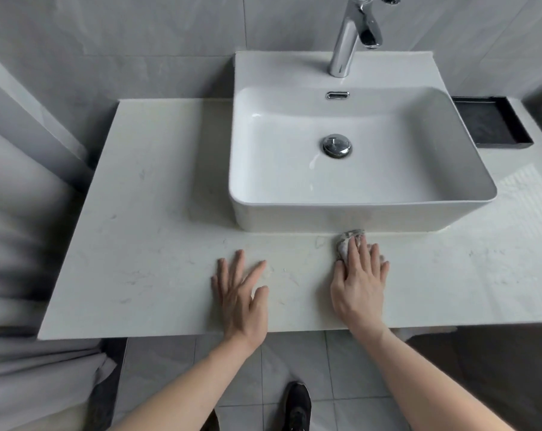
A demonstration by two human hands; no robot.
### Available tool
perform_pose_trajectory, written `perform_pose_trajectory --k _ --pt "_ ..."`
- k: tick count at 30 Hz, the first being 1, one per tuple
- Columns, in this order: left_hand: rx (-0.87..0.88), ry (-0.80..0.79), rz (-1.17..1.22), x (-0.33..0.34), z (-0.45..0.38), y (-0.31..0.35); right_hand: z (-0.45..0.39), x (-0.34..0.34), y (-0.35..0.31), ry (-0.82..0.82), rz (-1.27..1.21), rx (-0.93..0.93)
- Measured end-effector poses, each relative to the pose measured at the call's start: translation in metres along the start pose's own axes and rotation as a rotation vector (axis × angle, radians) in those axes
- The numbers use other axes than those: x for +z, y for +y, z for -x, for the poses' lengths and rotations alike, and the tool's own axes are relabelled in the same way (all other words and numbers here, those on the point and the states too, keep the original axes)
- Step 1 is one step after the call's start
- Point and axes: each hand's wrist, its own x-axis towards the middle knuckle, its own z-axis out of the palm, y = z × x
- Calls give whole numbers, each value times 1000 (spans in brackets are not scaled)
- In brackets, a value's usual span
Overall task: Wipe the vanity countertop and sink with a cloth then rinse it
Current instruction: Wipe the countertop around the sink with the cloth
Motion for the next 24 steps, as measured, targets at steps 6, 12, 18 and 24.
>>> perform_pose_trajectory --k 6,12,18,24 --pt "107 -52 199 -71 -2 -37 51 43 -98 -77 -96 -330" --pt "43 127 -56 -152 -45 -111 74 66 -130 -155 -197 -507" --pt "-146 206 -247 -214 -69 -177 47 24 -69 80 -422 -258" --pt "-220 217 -189 -220 -79 -204 12 -15 18 76 -98 93"
